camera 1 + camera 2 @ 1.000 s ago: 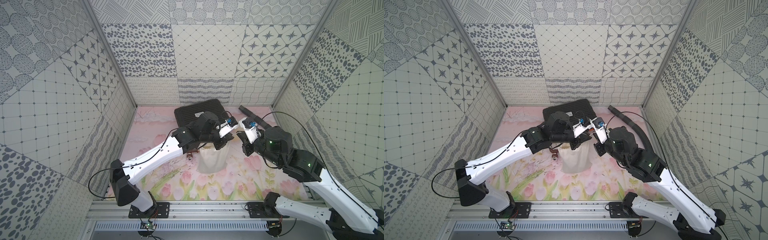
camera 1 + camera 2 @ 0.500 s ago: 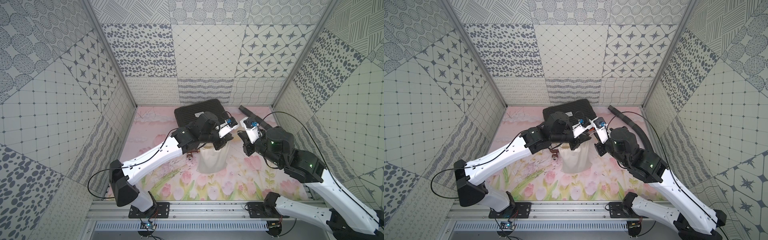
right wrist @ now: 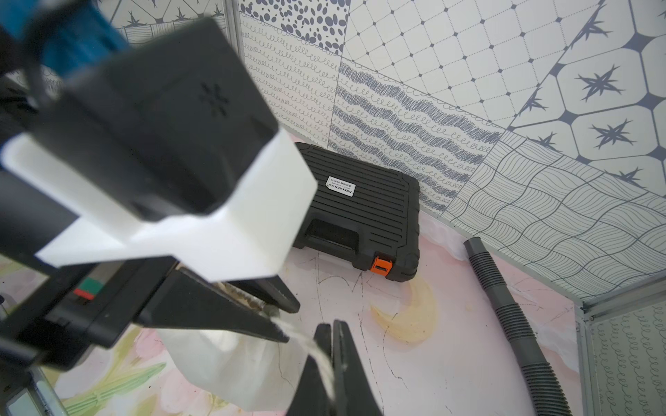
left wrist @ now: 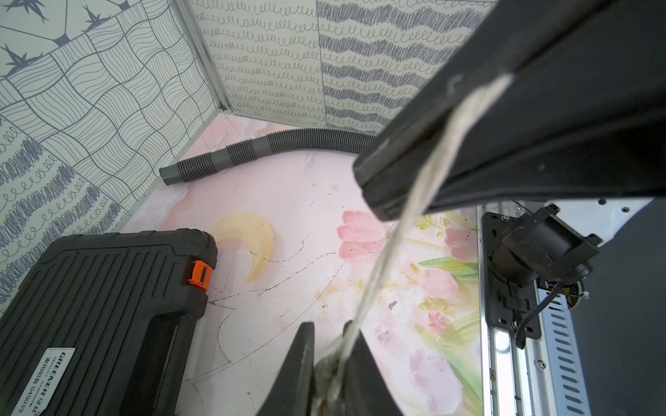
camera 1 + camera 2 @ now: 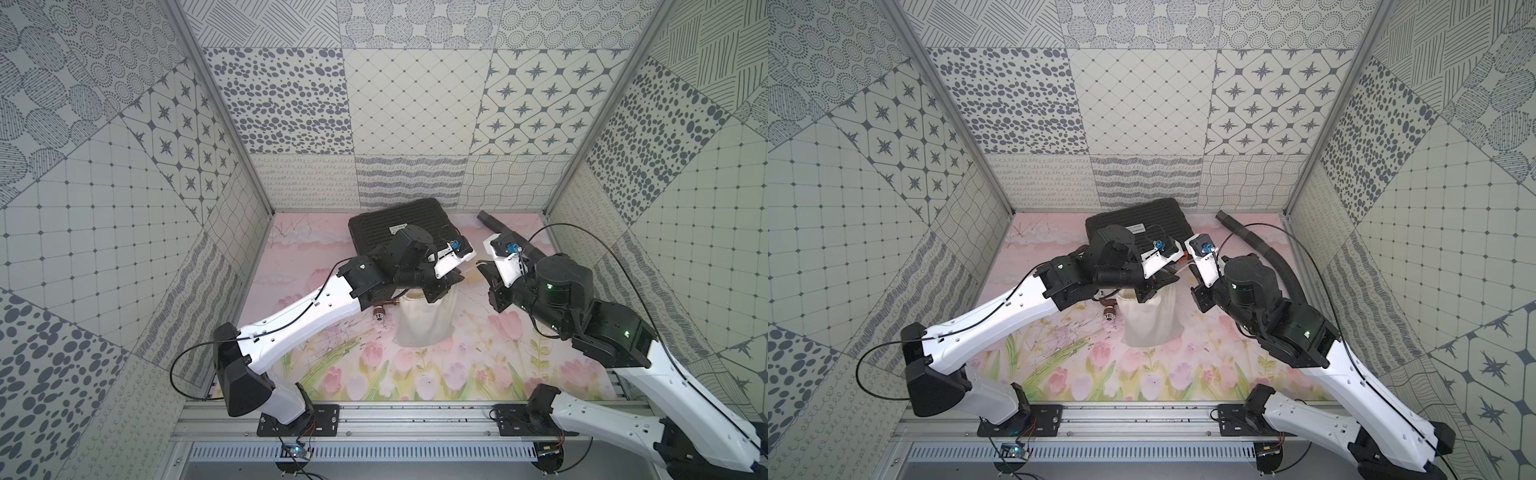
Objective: Close the soil bag
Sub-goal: Frap the soil bag at the center of the board.
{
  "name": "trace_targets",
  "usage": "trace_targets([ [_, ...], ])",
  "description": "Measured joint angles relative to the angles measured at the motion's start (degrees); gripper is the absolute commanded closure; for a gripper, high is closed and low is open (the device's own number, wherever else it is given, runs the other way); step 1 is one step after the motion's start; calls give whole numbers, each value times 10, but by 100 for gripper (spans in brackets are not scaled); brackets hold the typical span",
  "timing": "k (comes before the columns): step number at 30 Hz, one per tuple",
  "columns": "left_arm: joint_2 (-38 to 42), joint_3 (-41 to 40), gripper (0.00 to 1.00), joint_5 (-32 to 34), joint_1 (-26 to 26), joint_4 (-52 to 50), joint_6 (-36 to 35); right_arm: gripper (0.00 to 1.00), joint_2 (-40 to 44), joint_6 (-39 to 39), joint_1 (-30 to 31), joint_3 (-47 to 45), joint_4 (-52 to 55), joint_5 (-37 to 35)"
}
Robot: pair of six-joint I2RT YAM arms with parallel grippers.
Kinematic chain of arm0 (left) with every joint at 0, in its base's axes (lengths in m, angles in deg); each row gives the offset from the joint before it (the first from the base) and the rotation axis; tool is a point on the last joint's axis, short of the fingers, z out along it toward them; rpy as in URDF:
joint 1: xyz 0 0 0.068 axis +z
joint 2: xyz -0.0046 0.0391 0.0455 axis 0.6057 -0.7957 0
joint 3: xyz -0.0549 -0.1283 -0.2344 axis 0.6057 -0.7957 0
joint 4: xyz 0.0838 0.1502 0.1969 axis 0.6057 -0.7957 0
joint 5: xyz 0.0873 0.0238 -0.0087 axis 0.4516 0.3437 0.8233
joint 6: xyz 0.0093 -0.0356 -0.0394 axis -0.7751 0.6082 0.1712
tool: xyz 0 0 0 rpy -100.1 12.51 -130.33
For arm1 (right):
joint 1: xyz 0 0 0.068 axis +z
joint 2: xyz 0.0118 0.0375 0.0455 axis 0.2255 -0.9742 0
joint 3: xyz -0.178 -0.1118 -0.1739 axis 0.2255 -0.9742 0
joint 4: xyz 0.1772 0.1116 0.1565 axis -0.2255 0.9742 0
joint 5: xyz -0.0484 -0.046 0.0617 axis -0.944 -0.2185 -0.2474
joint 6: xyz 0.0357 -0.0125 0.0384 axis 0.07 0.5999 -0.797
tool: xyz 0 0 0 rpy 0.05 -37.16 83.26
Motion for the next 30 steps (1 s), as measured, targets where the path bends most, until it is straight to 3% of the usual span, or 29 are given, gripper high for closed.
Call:
trace_targets([
  [30,5,-3,81,1,0,-4,-5,100,12,3,1,0,0,-11],
])
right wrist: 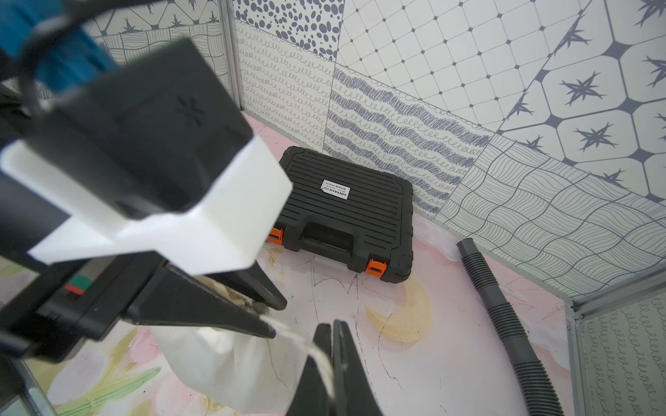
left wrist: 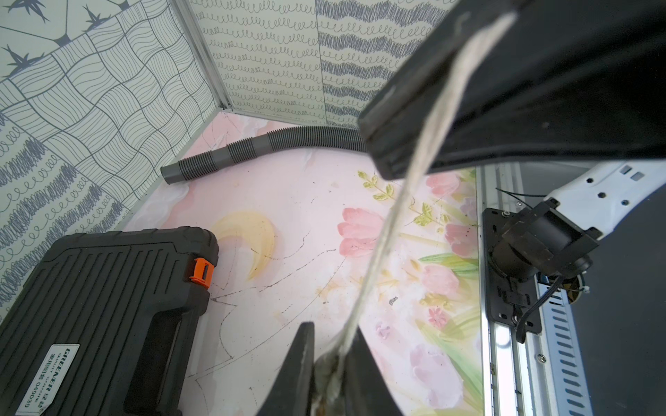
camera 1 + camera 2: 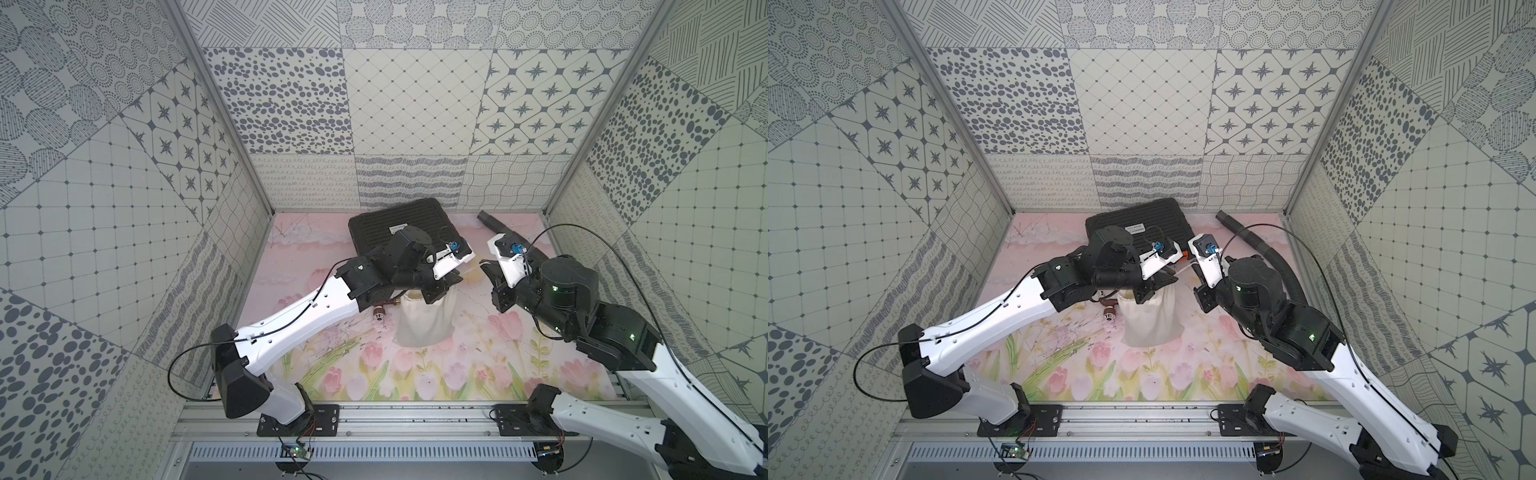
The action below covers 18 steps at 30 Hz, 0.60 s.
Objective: Close the soil bag
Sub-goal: Frap the soil bag at the center of the board.
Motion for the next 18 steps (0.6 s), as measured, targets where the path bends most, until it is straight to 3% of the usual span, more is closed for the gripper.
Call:
trace_targets([
  [18,2,-3,80,11,0,-2,0,100,6,3,-1,0,0,-3],
])
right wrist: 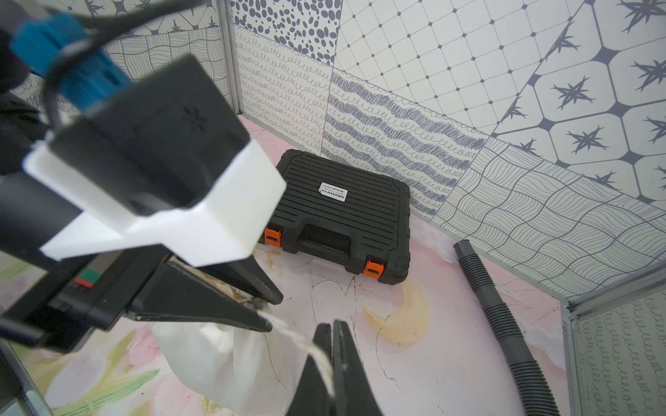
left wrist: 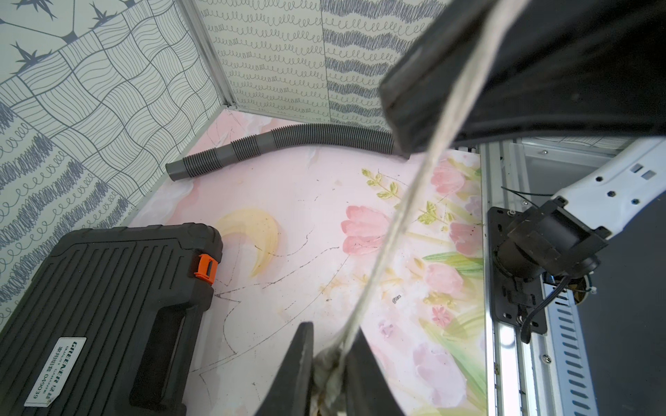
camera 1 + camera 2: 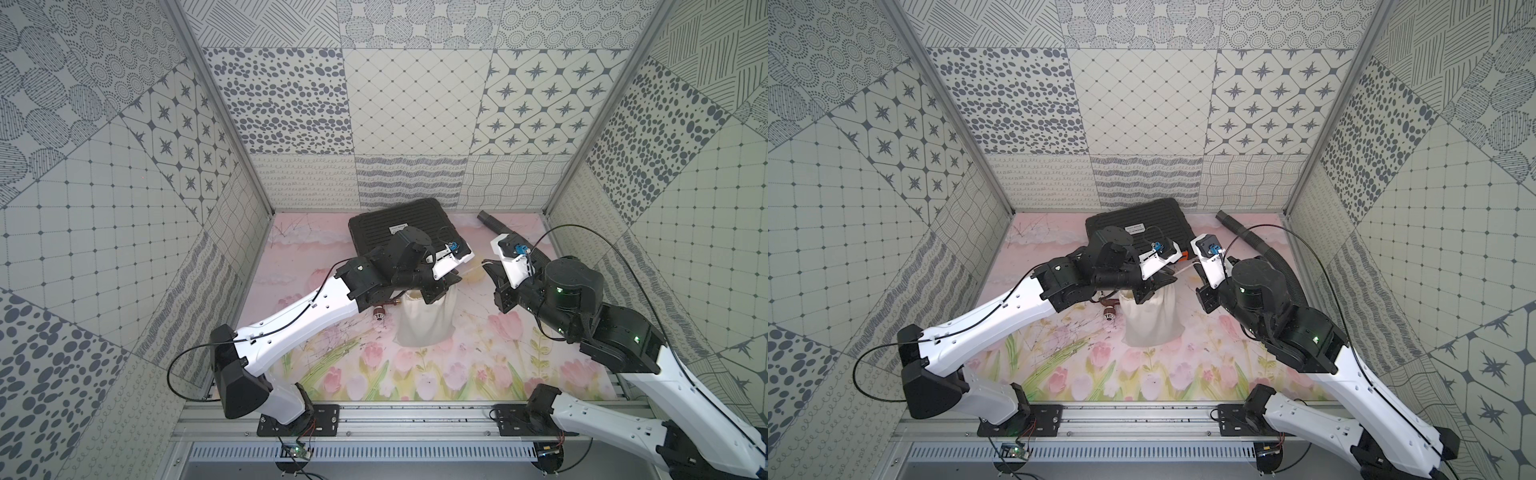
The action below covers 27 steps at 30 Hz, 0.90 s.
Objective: Close the soil bag
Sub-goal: Frap the soil bag at the center of the board.
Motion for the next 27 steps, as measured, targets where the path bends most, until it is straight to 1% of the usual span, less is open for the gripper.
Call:
trace_targets([
  [13,0,1,81,4,0,-2,-1,100,0,2,0,4,2,-1],
  [27,-1,9,81,14,-1,-14,-6,100,-8,2,0,32,8,7],
])
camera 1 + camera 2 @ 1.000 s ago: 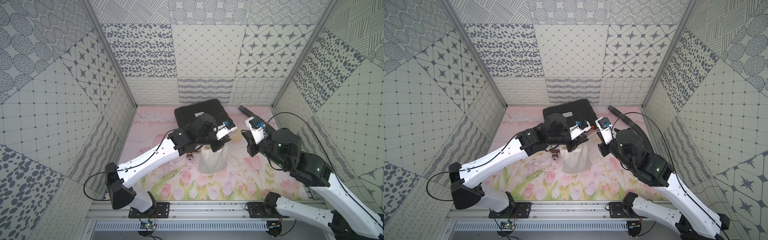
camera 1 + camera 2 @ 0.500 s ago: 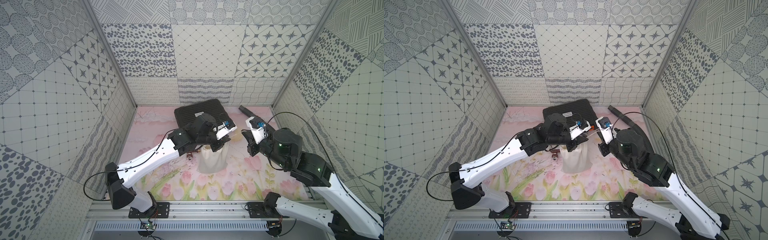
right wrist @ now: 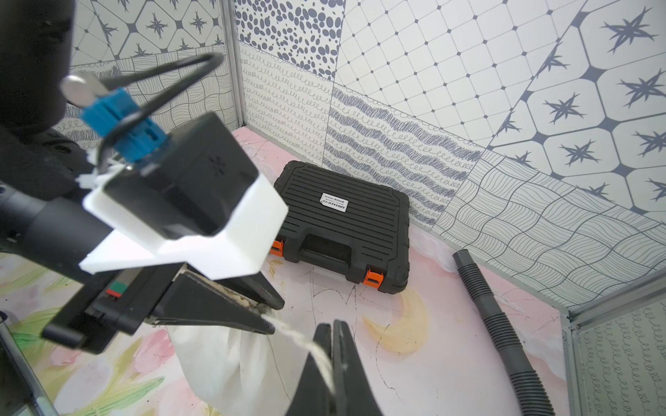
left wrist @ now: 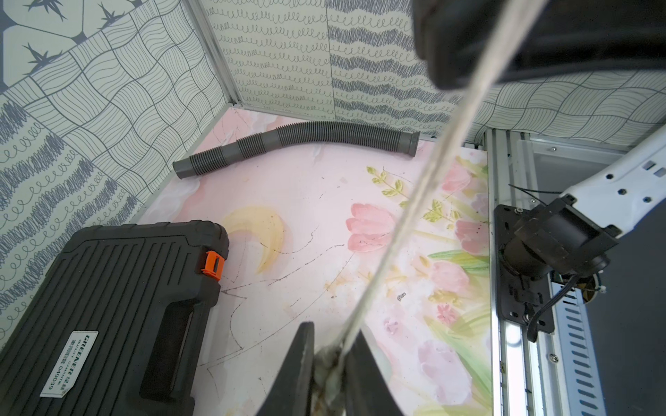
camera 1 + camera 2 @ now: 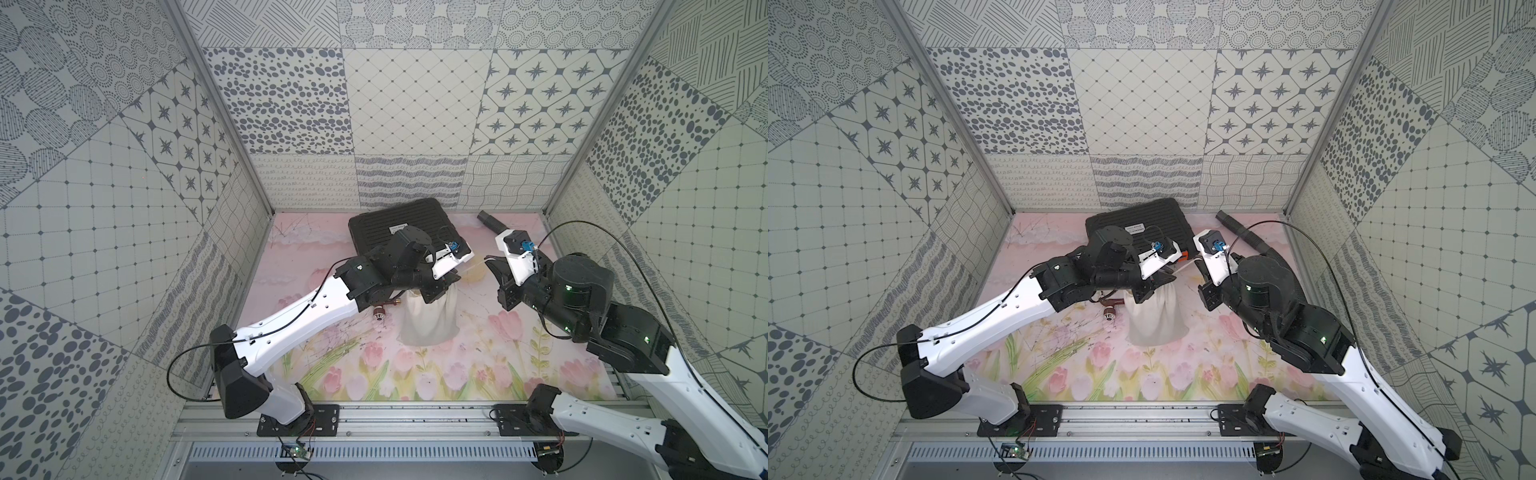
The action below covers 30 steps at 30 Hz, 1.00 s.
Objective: Close the soil bag
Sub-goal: Frap the soil bag at the center of the board.
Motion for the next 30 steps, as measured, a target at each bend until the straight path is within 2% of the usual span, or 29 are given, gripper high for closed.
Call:
trace_targets([
  [30,-10,27,81,18,-7,-35,-30,100,-2,-3,0,9,-3,1],
])
